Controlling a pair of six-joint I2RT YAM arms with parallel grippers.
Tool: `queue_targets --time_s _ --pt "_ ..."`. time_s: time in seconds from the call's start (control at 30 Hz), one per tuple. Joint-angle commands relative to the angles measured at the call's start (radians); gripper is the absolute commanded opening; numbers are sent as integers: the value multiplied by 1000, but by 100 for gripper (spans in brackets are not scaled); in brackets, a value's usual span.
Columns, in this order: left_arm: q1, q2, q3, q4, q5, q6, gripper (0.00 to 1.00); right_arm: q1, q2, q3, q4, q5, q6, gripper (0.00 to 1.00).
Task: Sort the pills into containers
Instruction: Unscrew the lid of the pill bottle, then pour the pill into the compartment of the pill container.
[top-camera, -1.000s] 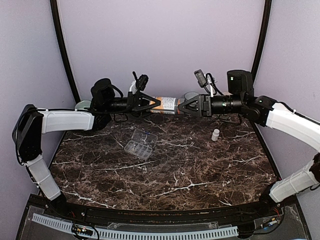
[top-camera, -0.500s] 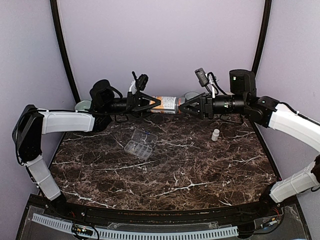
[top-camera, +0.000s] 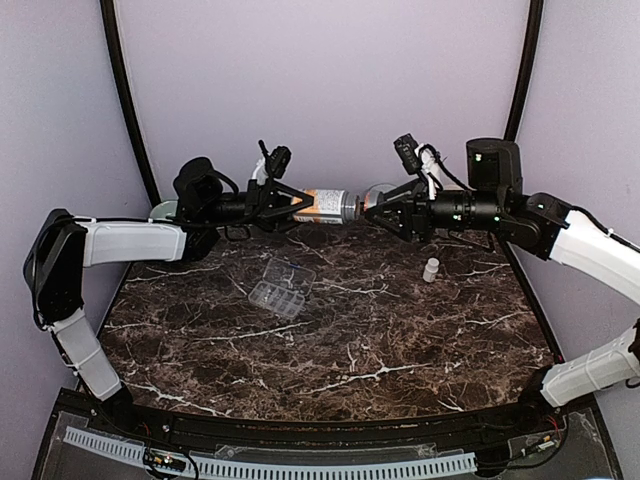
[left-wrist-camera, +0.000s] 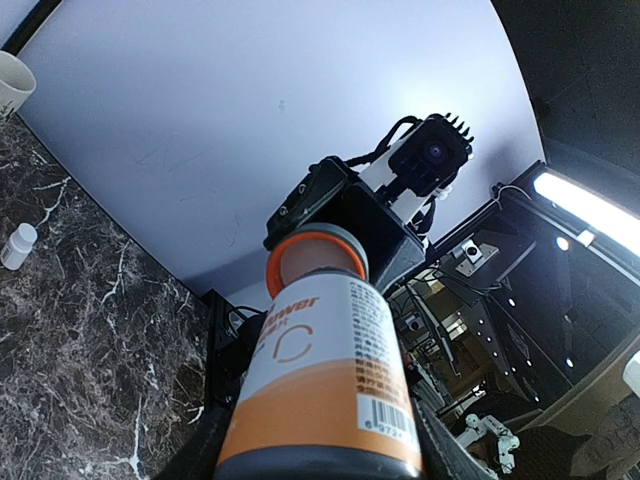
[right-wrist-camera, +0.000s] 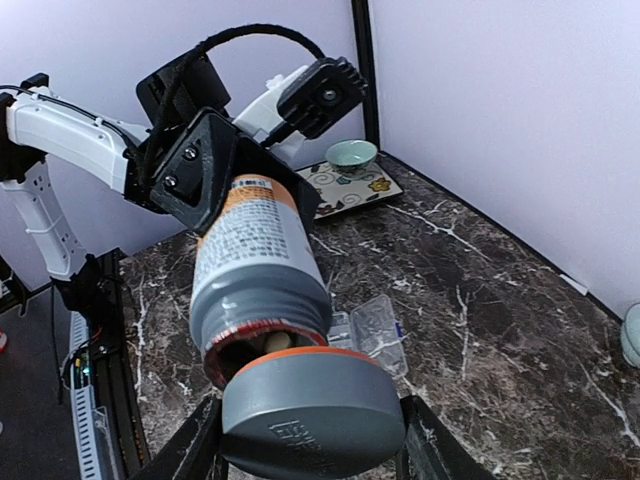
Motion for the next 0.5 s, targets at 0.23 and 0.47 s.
queue_targets --time_s 0.23,0.47 --pt "15 -21 6 126 48 -58 0 28 -36 -3 -14 175 -85 39" --pt "26 -46 -36 104 25 -15 0 28 -53 -11 2 200 -56 39"
